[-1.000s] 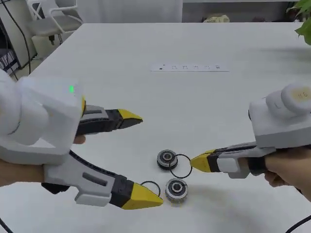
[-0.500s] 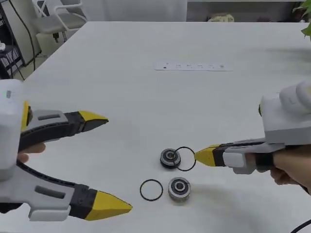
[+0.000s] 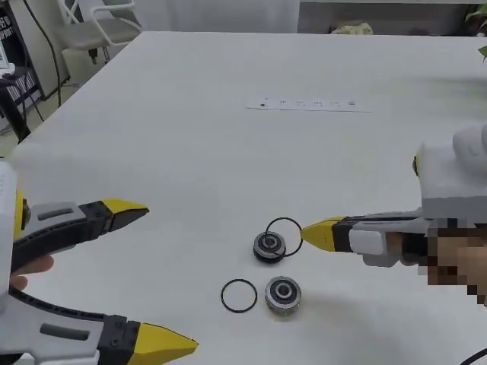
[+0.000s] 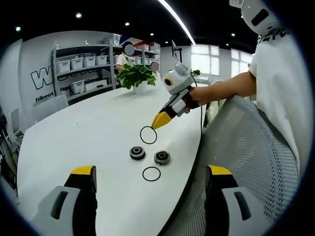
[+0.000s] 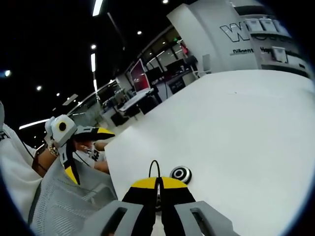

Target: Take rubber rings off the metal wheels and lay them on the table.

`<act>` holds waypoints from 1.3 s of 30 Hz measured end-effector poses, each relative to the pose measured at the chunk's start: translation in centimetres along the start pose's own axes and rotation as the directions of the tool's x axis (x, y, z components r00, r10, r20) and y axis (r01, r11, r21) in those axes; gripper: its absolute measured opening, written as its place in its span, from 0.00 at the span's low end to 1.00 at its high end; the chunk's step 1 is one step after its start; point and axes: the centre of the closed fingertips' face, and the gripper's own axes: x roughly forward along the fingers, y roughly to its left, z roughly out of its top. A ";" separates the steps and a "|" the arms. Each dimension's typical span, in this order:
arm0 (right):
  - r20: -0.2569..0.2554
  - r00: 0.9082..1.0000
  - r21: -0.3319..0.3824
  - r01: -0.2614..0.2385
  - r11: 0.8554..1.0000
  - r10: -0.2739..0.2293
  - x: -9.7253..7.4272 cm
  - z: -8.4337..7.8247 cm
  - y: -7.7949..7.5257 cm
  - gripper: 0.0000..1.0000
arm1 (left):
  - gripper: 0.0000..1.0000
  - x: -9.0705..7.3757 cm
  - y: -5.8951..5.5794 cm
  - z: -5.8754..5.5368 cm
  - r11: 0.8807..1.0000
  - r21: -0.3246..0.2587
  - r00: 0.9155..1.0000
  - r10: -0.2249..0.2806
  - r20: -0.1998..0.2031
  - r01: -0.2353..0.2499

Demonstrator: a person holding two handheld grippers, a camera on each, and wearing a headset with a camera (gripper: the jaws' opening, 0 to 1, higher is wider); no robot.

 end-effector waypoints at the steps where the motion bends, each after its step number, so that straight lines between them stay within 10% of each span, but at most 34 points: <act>1: 0.002 1.000 -0.002 -0.003 1.000 0.003 0.0 0.1 0.1 0.00 | 0.90 0.1 0.0 -0.1 1.000 -0.005 1.000 0.003 0.001 -0.003; 19: 0.014 0.999 -0.034 -0.034 0.999 0.035 1.0 0.7 2.0 0.00 | 0.94 0.6 -0.5 -1.5 0.999 -0.040 1.000 -0.016 -0.017 0.016; 39: -0.089 0.992 -0.086 -0.098 0.991 0.090 4.5 -2.5 4.5 0.00 | 0.92 0.8 -0.6 -2.1 0.998 -0.058 0.999 -0.025 -0.031 0.023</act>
